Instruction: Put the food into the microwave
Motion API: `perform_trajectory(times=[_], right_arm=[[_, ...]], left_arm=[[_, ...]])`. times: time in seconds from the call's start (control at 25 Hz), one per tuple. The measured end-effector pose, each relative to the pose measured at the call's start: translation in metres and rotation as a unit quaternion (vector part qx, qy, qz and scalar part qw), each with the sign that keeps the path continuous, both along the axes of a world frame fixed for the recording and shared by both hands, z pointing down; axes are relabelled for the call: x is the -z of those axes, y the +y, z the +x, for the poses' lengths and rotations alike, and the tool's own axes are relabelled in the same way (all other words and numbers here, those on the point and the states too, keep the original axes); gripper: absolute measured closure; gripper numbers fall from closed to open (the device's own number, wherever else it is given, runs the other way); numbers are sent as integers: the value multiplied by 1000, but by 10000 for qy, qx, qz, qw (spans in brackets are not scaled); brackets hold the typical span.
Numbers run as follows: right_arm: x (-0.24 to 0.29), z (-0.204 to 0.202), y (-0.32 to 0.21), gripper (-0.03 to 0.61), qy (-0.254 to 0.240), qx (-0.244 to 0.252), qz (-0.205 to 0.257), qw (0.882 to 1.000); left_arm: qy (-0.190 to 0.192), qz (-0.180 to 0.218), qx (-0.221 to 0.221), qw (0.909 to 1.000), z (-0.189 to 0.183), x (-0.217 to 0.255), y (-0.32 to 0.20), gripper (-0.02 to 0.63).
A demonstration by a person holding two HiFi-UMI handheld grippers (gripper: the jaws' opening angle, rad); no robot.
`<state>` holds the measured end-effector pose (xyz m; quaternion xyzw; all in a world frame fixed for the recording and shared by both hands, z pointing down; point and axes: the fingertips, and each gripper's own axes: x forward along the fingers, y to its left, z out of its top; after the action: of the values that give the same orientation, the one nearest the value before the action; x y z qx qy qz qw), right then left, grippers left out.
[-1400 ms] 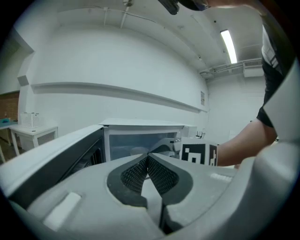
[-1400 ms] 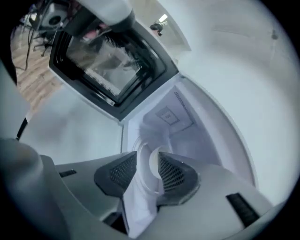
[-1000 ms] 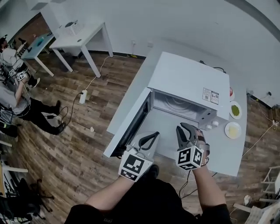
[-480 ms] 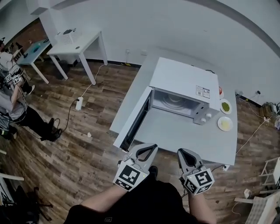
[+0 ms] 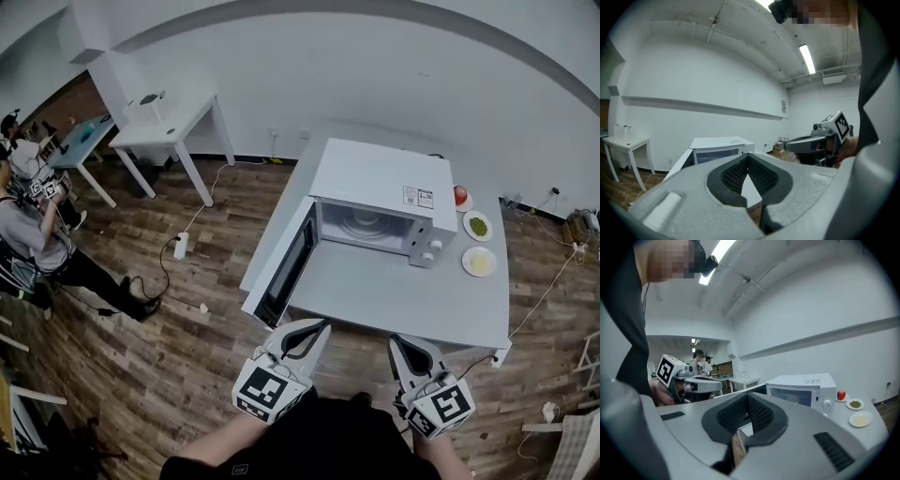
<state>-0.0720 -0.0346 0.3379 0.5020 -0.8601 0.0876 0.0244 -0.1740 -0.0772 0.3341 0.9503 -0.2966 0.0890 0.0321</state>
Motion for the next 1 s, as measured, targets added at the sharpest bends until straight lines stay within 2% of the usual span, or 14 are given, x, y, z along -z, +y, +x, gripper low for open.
perform_trajectory(times=[0.16,0.24,0.44,0.6,0.68,1.0], right_arm=[[21,29,16,565,-207,66,113,9997],[27,41,17,565,-163,19,217,9996],[36,61,16,566,-433,-41,276,9987],[39,63,13,566,-360,-39,305,9989],[38,61,13,566,-291,-74,315,9991],[34,44,8,566,-281,86,278,9992]], left_arm=[[148,27,173,9997,12,18,4,606],[142,55,168,9997,19,22,5,606],[247,91,137,9996,32,31,6,607],[11,584,173,9981,35,44,9,606],[-36,686,128,9976,37,45,9,606],[207,452,196,9986,28,38,1,606]])
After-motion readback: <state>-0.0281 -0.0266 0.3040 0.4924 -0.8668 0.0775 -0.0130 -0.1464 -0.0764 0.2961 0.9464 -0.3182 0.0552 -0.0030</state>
